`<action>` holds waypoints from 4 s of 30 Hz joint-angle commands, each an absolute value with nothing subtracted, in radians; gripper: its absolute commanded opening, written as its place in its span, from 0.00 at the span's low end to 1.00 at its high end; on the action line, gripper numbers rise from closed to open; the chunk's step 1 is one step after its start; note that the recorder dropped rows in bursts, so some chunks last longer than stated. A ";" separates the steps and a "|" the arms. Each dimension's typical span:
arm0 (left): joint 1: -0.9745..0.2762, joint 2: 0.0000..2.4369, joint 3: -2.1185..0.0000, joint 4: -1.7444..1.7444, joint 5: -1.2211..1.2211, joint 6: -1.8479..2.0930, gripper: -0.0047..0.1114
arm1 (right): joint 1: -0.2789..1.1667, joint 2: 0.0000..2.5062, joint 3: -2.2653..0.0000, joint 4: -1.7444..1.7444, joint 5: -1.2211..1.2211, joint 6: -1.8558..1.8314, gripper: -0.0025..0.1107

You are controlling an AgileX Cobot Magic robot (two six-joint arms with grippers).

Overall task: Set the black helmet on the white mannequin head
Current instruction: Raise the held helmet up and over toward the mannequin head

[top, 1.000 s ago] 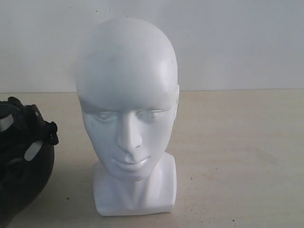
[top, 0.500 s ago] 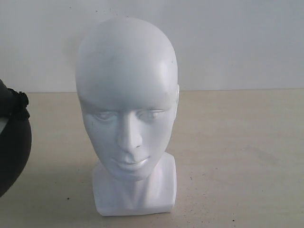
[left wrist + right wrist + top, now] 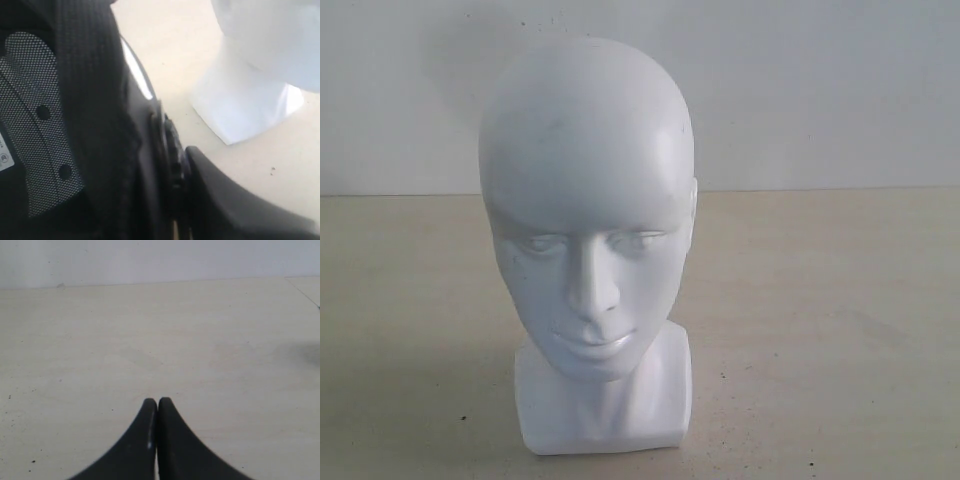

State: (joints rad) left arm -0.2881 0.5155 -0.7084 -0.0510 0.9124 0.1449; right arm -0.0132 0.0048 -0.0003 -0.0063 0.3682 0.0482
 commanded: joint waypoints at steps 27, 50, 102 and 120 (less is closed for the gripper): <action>-0.292 0.483 -0.752 1.255 0.023 -1.549 0.08 | -0.012 0.000 0.000 -0.009 0.365 0.045 0.02; -0.280 0.645 -0.780 0.894 -0.525 -1.388 0.08 | -0.012 0.000 0.000 -0.009 0.365 0.045 0.02; -0.191 0.965 -0.899 0.434 -1.221 -2.050 0.08 | -0.012 0.000 0.000 -0.009 0.365 0.045 0.02; -0.456 1.194 -1.086 0.408 -1.221 -2.000 0.08 | -0.012 0.000 0.000 -0.009 0.365 0.045 0.02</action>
State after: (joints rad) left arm -0.4233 1.1935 -1.0633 0.4931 -1.1578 -2.0226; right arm -0.0132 0.0048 -0.0003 -0.0080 0.3682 0.0482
